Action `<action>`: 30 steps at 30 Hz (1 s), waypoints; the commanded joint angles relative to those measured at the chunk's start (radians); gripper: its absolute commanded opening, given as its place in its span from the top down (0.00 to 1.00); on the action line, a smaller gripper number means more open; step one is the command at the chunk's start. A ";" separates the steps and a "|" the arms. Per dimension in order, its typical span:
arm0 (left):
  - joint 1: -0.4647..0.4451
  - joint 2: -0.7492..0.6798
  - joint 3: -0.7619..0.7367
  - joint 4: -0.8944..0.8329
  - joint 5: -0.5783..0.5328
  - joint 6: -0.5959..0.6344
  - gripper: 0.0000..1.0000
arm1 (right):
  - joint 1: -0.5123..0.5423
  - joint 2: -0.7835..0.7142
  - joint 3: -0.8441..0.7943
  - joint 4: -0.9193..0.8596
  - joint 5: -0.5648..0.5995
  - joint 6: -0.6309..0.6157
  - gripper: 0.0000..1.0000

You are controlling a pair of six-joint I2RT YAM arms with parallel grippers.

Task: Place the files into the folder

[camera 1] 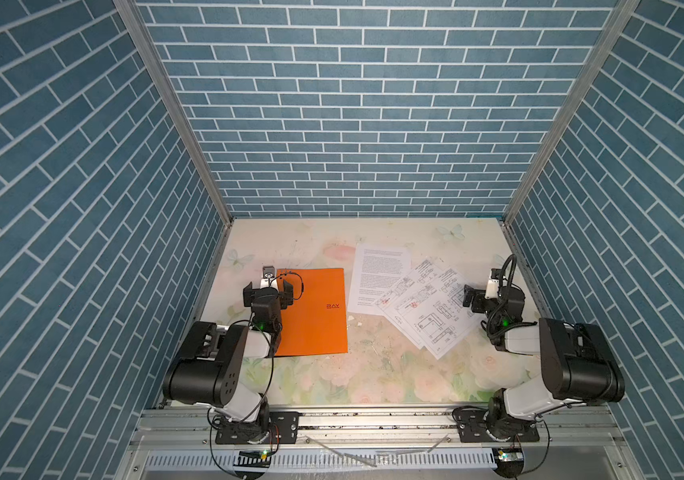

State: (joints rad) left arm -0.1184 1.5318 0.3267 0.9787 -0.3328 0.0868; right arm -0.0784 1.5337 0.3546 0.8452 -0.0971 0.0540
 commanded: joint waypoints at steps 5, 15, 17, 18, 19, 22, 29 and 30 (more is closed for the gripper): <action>-0.001 0.010 0.015 0.004 -0.003 0.002 0.00 | 0.005 0.009 0.042 0.014 0.004 -0.009 0.01; -0.001 0.011 0.014 0.004 -0.004 0.002 0.00 | 0.005 0.009 0.044 0.012 0.002 -0.008 0.01; -0.001 0.010 0.015 0.004 -0.003 0.001 0.00 | 0.005 0.010 0.044 0.012 0.002 -0.008 0.01; -0.001 0.011 0.015 0.005 -0.003 0.002 0.01 | 0.005 0.011 0.044 0.012 0.002 -0.008 0.01; 0.000 0.011 0.015 0.003 -0.003 0.002 0.00 | 0.005 0.010 0.044 0.012 0.002 -0.008 0.01; 0.000 0.011 0.016 0.001 -0.002 0.001 0.00 | 0.005 0.010 0.044 0.012 0.002 -0.008 0.02; 0.010 -0.019 0.029 -0.045 -0.024 -0.018 0.00 | 0.005 -0.001 0.047 0.001 0.033 0.004 0.10; 0.011 -0.047 0.025 -0.069 -0.019 -0.019 0.00 | 0.006 -0.031 0.066 -0.065 0.074 0.022 0.10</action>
State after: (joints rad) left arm -0.1135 1.5246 0.3325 0.9543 -0.3336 0.0799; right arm -0.0784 1.5314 0.3588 0.8314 -0.0837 0.0559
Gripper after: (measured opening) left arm 0.996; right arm 0.900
